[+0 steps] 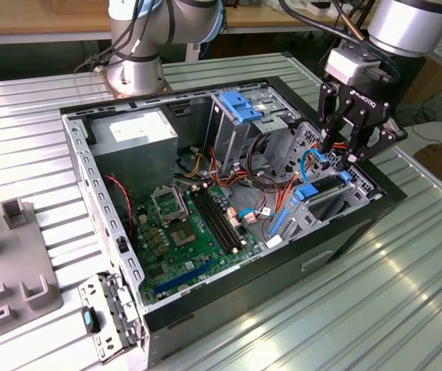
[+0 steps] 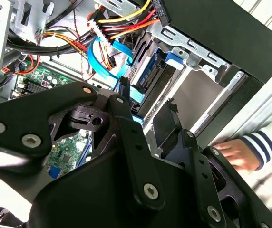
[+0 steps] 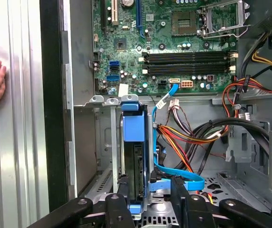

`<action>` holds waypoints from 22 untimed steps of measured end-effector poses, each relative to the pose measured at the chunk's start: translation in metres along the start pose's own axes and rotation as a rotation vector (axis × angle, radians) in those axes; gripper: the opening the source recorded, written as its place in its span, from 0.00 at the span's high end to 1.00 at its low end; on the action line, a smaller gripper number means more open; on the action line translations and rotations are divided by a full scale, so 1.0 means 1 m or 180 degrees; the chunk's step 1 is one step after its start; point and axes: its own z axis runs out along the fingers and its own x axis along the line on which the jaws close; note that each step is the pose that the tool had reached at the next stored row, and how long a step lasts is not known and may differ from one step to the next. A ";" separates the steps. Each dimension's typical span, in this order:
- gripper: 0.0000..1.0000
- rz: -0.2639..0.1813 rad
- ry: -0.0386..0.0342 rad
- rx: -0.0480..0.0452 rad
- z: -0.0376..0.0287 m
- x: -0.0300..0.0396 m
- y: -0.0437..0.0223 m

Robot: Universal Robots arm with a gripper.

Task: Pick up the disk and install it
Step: 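Insert the first disk wire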

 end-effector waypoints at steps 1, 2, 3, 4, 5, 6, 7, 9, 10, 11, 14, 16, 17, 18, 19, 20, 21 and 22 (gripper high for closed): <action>0.53 0.0001 -0.0001 0.0000 0.0006 0.0000 0.0000; 0.53 0.0004 0.0000 0.0000 0.0035 -0.0003 0.0001; 0.53 0.0007 0.0000 -0.0001 0.0068 -0.0006 0.0001; 0.53 0.0008 0.0000 -0.0001 0.0077 -0.0007 0.0001; 0.53 0.0009 0.0000 -0.0001 0.0080 -0.0008 0.0001; 0.53 0.0009 0.0000 -0.0001 0.0080 -0.0007 0.0001; 0.53 0.0010 0.0000 -0.0001 0.0080 -0.0008 0.0001; 0.53 0.0010 0.0000 -0.0001 0.0081 -0.0008 0.0001; 0.53 0.0011 0.0000 -0.0001 0.0081 -0.0008 0.0001; 0.53 0.0011 0.0000 -0.0001 0.0081 -0.0008 0.0001; 0.53 0.0013 -0.0167 -0.0006 0.0081 -0.0005 0.0001; 0.53 0.0013 -0.0170 -0.0006 0.0081 -0.0006 0.0001; 0.53 0.0013 -0.0171 -0.0006 0.0081 -0.0006 0.0001; 0.53 0.0013 -0.0171 -0.0006 0.0081 -0.0006 0.0001; 0.53 0.0013 -0.0172 -0.0006 0.0081 -0.0006 0.0001; 0.53 0.0013 -0.0172 -0.0006 0.0081 -0.0006 0.0001; 0.53 0.0013 -0.0173 -0.0006 0.0081 -0.0006 0.0001; 0.53 0.0013 -0.0174 -0.0006 0.0081 -0.0006 0.0001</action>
